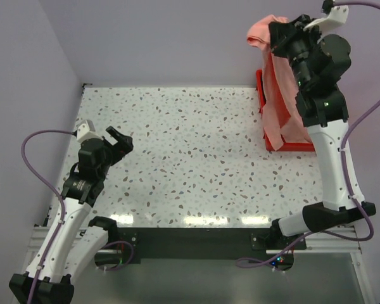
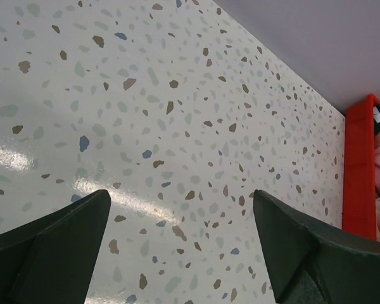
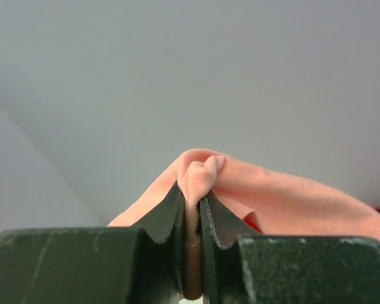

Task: Fold and stack the t-shirts
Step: Move the tshirt to the center of the board

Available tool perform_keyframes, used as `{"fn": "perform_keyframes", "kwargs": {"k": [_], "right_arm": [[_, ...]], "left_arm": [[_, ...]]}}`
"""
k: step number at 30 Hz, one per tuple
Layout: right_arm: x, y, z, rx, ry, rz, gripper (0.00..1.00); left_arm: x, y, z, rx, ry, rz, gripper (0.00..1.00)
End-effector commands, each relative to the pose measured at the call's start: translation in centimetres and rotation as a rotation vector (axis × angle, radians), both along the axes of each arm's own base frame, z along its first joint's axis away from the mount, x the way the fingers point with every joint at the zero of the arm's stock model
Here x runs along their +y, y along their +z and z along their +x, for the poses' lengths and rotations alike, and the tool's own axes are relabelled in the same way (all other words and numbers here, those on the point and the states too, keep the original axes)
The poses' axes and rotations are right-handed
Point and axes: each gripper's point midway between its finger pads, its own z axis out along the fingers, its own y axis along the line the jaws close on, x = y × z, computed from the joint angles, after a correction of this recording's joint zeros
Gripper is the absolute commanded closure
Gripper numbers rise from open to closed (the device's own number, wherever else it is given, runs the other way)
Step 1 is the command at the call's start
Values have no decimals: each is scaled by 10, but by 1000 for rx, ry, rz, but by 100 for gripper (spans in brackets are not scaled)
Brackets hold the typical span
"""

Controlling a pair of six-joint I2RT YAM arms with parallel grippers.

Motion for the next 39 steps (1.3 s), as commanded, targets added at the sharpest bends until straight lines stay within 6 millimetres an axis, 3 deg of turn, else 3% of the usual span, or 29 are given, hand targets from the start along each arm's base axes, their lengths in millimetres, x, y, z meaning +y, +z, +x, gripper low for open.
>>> {"fn": "perform_keyframes", "kwargs": {"k": [1, 2, 4, 5, 7, 8, 12, 16, 17, 18, 19, 20, 21, 22, 23, 24, 25, 27, 28, 30, 31, 33, 34, 35, 36, 39], "right_arm": [[53, 44, -23, -103, 206, -23, 100], [68, 65, -37, -153, 249, -18, 100], [88, 76, -41, -186, 317, -8, 100], [101, 95, -57, -237, 371, 14, 100], [122, 103, -62, -257, 433, 40, 100], [125, 117, -74, -288, 447, 63, 100], [163, 125, -97, -306, 537, 109, 100], [170, 94, -80, -220, 494, 93, 100], [178, 55, -58, -129, 461, 59, 100], [170, 49, -59, -125, 427, 57, 100], [161, 27, -45, -82, 342, 34, 100], [162, -29, -24, 28, 275, -20, 100], [149, -44, -22, 46, 220, -32, 100], [142, -72, -12, 96, 176, -51, 100], [129, -133, 4, 210, 130, -93, 99], [120, -161, 10, 261, 116, -89, 98], [115, -218, 13, 376, 129, -76, 93], [91, -270, 21, 501, 143, -46, 87], [83, -312, 21, 595, 137, -51, 78], [61, -349, 19, 697, 93, -75, 64], [54, -369, 15, 739, 77, -108, 49], [42, -381, 11, 770, 30, -145, 35], [39, -386, 9, 782, 19, -166, 16], [35, -387, 7, 786, 9, -177, 6], [32, -391, 2, 810, 2, -196, 1], [22, -395, -10, 839, -29, -219, 1]], "left_arm": [[-4, 10, 4, -48, -12, -32, 0], [-5, 12, 4, -50, -17, -36, 0], [-6, 11, 4, -50, -22, -40, 0], [-6, 11, 3, -50, -24, -44, 0], [-8, 9, 3, -43, -28, -48, 0], [-9, 9, 3, -42, -38, -52, 0], [-11, 11, 0, -41, -45, -58, 0], [-10, 8, -6, -27, -38, -69, 0], [-8, 3, -10, -5, -30, -68, 0], [-7, 2, -11, 1, -20, -72, 0], [-6, 1, -14, 3, -12, -78, 0], [-3, -3, -16, 15, 0, -75, 0], [-3, -6, -17, 20, 6, -76, 0], [-1, -12, -18, 31, 18, -84, 0], [-1, -14, -19, 37, 19, -84, 0], [-1, -18, -19, 46, 21, -85, 0], [-2, -24, -20, 67, 20, -80, 0], [0, -33, -20, 96, 28, -70, 0], [1, -45, -21, 139, 36, -62, 0], [3, -60, -23, 191, 49, -48, 0], [4, -73, -25, 236, 56, -43, 0], [4, -85, -28, 283, 58, -35, 0], [4, -95, -30, 315, 56, -28, 0], [2, -99, -30, 325, 46, -29, 0], [1, -102, -31, 333, 40, -29, 0], [-5, -114, -32, 349, 2, -37, 3]]}}
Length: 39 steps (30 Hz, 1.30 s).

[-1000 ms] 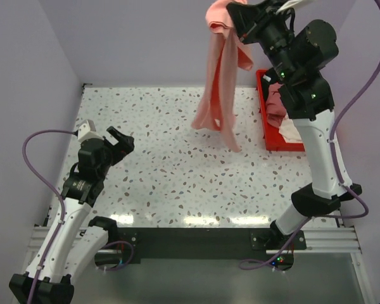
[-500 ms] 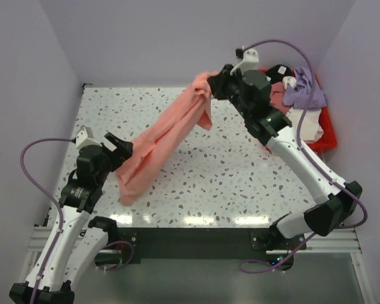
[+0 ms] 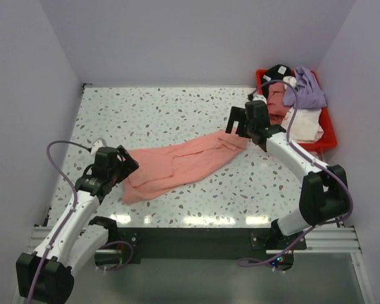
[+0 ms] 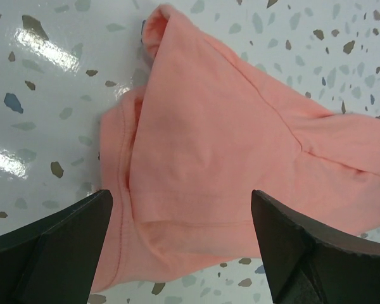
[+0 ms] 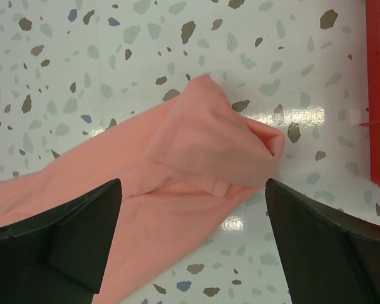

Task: Fold and stack the t-shirts
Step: Move the tshirt to the center of the board, then flatten the tshirt out

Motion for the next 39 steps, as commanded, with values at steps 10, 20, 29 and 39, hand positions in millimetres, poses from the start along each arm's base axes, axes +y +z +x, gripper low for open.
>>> {"fn": "perform_keyframes", "kwargs": {"k": [10, 20, 29, 39], "right_arm": [[-14, 17, -39, -70, 36, -25, 1], [-5, 8, -39, -44, 80, -3, 1], [-9, 3, -39, -35, 66, -24, 1], [-13, 1, -39, -30, 49, -42, 1]], "left_arm": [[-25, -39, 14, 73, -114, -65, 23], [-52, -53, 3, 120, -248, -114, 22], [-52, -66, -1, 212, -237, -25, 23], [-59, -67, 7, 225, -254, 14, 57]]}}
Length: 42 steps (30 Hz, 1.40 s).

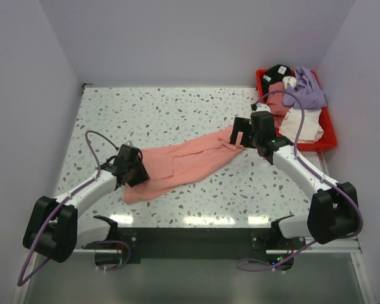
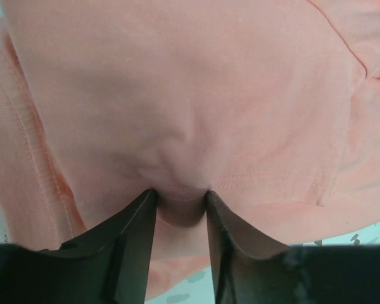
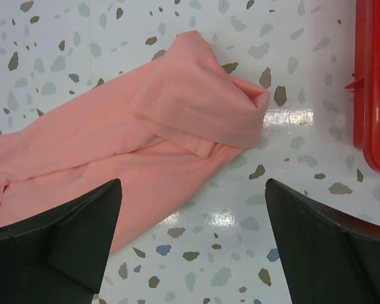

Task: Fold and stack the t-shirts
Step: Flatten the tshirt out

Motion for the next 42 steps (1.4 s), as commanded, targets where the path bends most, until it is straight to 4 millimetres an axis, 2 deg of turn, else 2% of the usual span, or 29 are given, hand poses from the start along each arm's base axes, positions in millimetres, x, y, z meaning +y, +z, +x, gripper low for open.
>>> {"fn": "perform_keyframes", "kwargs": {"k": [1, 7, 9, 16, 21, 27, 29, 36, 42], "right_arm": [[-3, 0, 5, -18, -8, -21, 1], [-3, -1, 4, -13, -6, -23, 1], [-3, -2, 5, -12, -5, -25, 1], [-2, -3, 4, -6, 8, -30, 1], [-2, -5, 5, 2, 16, -38, 1], [-1, -7, 5, 12, 28, -41, 1], [1, -9, 5, 17, 35, -41, 1], [1, -11, 5, 29, 40, -47, 1], [2, -12, 5, 31, 50, -49, 1]], "left_arm": [[0, 14, 16, -57, 5, 17, 60], [2, 21, 22, -66, 10, 41, 78], [2, 26, 26, -80, 12, 46, 87], [7, 36, 29, -84, 21, 76, 90], [15, 44, 33, -94, 40, 118, 85], [15, 46, 37, -97, 46, 127, 85], [15, 49, 42, -107, 46, 128, 80], [15, 46, 49, -102, 49, 149, 80], [17, 42, 50, -108, 51, 155, 98]]}}
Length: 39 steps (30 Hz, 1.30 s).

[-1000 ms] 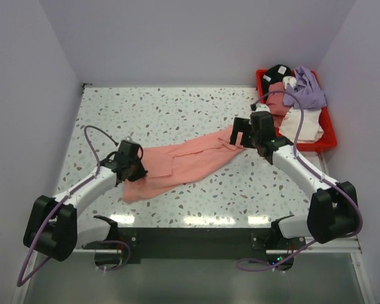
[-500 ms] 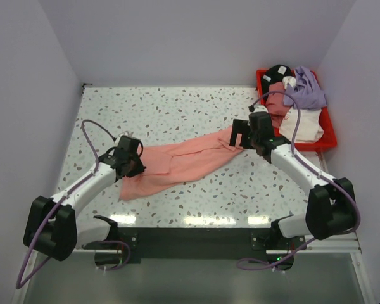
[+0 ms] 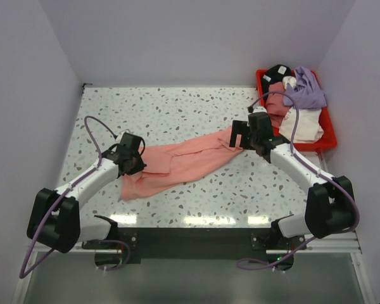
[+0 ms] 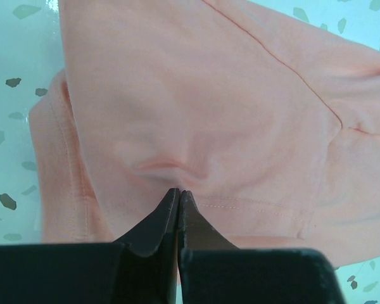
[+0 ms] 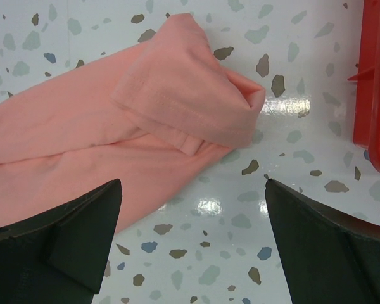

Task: Fold and stack the t-shirts
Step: Flatten the tshirt out

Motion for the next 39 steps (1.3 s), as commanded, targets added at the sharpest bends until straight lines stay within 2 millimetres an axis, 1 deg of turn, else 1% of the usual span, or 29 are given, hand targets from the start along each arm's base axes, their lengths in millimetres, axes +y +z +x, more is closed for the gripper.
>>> {"fn": "perform_keyframes", "kwargs": {"k": [1, 3, 5, 7, 9, 10, 11, 12, 13, 14, 15, 16, 17, 18, 20, 23, 24, 25, 27, 28, 30, 31, 34, 37, 39], "right_arm": [[5, 7, 6, -20, 27, 4, 1], [7, 7, 5, -17, 44, 7, 1], [8, 6, 6, -15, 60, 3, 1], [13, 5, 6, -9, 102, 5, 2], [19, 8, 10, -24, 147, -3, 5], [23, 4, 13, -14, 170, -5, 5], [24, 1, 15, -14, 183, -23, 6], [29, 4, 20, -21, 198, -35, 6], [31, 3, 23, -22, 200, -57, 7], [32, -10, 26, 6, 204, -92, 7], [43, -3, 33, -16, 222, -115, 7], [45, -4, 36, -18, 218, -141, 7], [43, -14, 44, -16, 195, -199, 7], [49, -10, 52, -38, 188, -213, 7], [49, -22, 69, -28, 134, -244, 8], [44, -39, 78, 17, 64, -293, 12], [42, -49, 82, 38, 34, -317, 12], [40, -51, 84, 40, 25, -327, 13], [36, -61, 85, 59, -4, -350, 17], [33, -62, 85, 62, -18, -358, 22], [24, -66, 83, 65, -69, -390, 34], [20, -68, 81, 68, -85, -408, 50], [9, -64, 81, 60, -130, -446, 74], [11, -60, 80, 50, -128, -427, 84], [13, -62, 78, 55, -118, -412, 86]], "left_arm": [[-2, 11, 15, -63, -11, 5, 100], [-4, 9, 14, -66, -33, -1, 100], [-6, 11, 16, -82, -35, -8, 100], [-4, 16, 18, -110, -32, -7, 100], [-2, 27, 20, -150, -18, -12, 100], [0, 30, 21, -166, -8, -8, 100], [0, 38, 22, -197, 2, -19, 100], [0, 44, 25, -225, 8, -28, 100], [1, 49, 27, -246, 17, -31, 100], [1, 56, 27, -273, 28, -40, 100], [1, 61, 29, -291, 32, -44, 100], [4, 64, 30, -304, 43, -42, 100], [4, 71, 31, -326, 50, -46, 100], [6, 74, 32, -336, 63, -45, 100], [10, 81, 33, -360, 86, -40, 100], [12, 85, 34, -373, 91, -34, 100], [13, 81, 33, -361, 89, -24, 100], [13, 81, 33, -358, 89, -23, 100], [14, 68, 29, -314, 84, -4, 100], [14, 58, 27, -281, 79, 5, 100], [14, 48, 25, -249, 66, 17, 100], [13, 39, 23, -223, 53, 24, 100], [13, 29, 27, -210, 44, 41, 100], [8, 34, 45, -248, 35, 41, 100], [0, 43, 61, -292, 16, 23, 100]]}}
